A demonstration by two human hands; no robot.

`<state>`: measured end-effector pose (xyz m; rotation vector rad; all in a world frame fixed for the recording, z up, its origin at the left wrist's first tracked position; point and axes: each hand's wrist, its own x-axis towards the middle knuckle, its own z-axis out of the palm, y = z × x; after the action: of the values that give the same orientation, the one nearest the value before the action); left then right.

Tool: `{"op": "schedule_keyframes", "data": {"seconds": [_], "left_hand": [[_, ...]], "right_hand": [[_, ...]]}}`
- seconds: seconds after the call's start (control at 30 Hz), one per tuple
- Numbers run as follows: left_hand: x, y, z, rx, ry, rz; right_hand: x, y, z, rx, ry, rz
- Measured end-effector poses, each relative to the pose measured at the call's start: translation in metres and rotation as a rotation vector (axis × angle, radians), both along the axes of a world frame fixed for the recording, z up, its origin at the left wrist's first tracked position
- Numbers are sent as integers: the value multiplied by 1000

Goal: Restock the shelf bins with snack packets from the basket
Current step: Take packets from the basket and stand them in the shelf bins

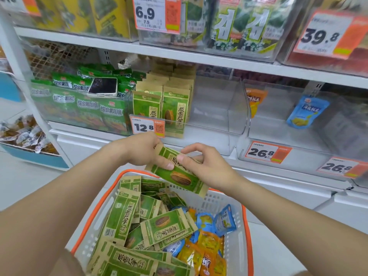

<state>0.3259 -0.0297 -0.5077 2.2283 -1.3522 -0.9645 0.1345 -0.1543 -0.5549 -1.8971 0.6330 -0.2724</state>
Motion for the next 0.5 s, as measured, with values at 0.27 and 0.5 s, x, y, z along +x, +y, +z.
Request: {"op": "schedule_keyframes", "data": {"seconds": [0.27,0.5], "left_hand": [[-32,-12,-10,-394,675,526],[-60,-22,-6,-689,922,745]], "right_hand": [[6,11,13,124,-396,-322],[10,4,26,325,-478,-479]]}}
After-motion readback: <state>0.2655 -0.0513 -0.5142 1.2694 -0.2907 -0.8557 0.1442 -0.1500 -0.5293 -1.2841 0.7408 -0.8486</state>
